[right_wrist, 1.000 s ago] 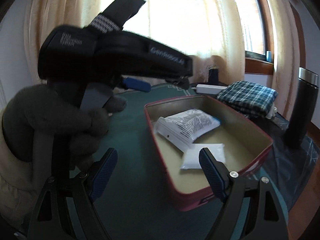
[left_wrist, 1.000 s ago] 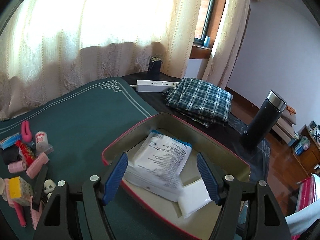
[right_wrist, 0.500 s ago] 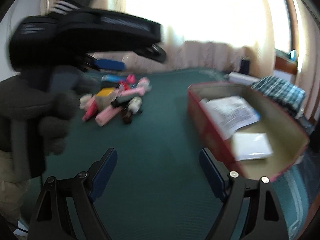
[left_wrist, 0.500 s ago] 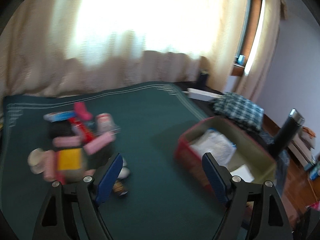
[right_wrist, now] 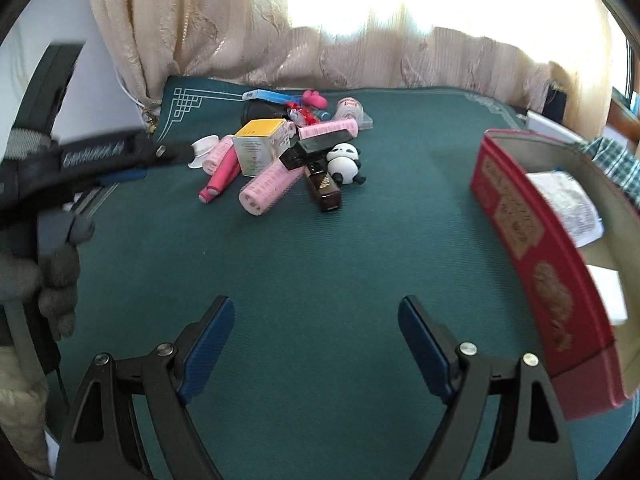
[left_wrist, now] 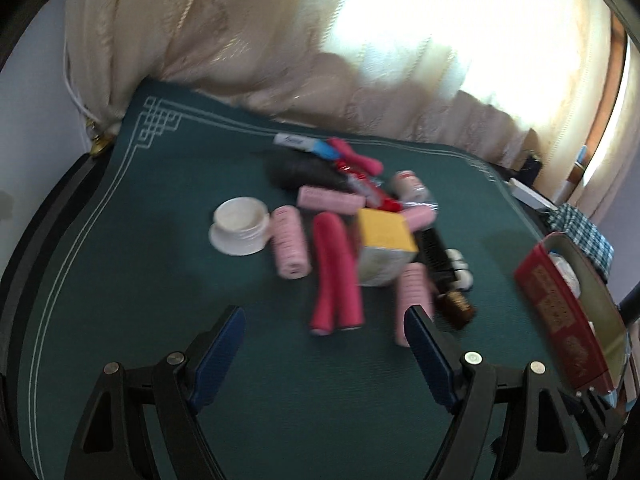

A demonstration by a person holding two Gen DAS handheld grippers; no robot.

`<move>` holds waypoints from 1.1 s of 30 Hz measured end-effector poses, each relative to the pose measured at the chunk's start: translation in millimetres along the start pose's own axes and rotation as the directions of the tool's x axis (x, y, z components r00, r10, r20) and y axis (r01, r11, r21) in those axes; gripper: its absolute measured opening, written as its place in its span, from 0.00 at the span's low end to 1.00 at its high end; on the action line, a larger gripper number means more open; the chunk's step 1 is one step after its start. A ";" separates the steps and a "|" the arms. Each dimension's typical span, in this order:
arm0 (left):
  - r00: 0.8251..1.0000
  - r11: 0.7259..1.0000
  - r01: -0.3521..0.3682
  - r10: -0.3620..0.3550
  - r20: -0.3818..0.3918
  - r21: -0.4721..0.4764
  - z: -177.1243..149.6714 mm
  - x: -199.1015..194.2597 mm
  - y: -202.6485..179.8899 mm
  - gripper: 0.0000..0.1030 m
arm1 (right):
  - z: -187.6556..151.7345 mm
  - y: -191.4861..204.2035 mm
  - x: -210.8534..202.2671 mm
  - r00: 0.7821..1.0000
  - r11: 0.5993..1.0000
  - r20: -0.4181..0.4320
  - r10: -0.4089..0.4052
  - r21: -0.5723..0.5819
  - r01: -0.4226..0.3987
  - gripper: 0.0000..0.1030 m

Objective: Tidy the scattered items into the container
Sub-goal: 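Release both items in the tin and return both tools to the pile, then grasp the pink foam curler with the left tool while the right tool grasps a pink roller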

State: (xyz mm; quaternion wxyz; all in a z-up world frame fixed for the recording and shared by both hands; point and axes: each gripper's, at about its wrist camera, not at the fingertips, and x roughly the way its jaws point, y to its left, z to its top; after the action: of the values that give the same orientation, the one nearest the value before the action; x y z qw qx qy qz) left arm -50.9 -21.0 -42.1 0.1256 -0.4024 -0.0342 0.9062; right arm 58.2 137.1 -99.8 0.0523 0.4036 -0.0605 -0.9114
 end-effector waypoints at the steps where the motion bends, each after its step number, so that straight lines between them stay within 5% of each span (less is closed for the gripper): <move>1: 1.000 1.000 -0.002 0.002 -0.005 -0.001 -0.5 2.1 2.8 0.81 | 2.9 -0.9 2.9 1.000 1.000 -0.006 0.001 0.007 -0.001 0.84; 18: 0.998 0.997 -0.008 0.013 -0.069 0.071 13.5 36.3 -0.1 0.81 | 24.5 11.9 39.3 0.993 0.996 -0.071 0.092 0.029 -0.090 0.84; 33: 0.991 0.994 -0.028 0.041 -0.125 0.105 26.2 78.2 -9.1 0.81 | 20.4 16.3 42.7 0.994 0.996 -0.061 0.087 0.006 -0.086 0.84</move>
State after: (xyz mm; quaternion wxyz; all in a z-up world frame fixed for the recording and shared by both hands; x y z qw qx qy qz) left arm -118.8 8.8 -79.3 0.1325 -0.4529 0.0274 0.8812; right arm 15.3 116.3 -114.8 0.0929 0.4284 -0.0779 -0.8954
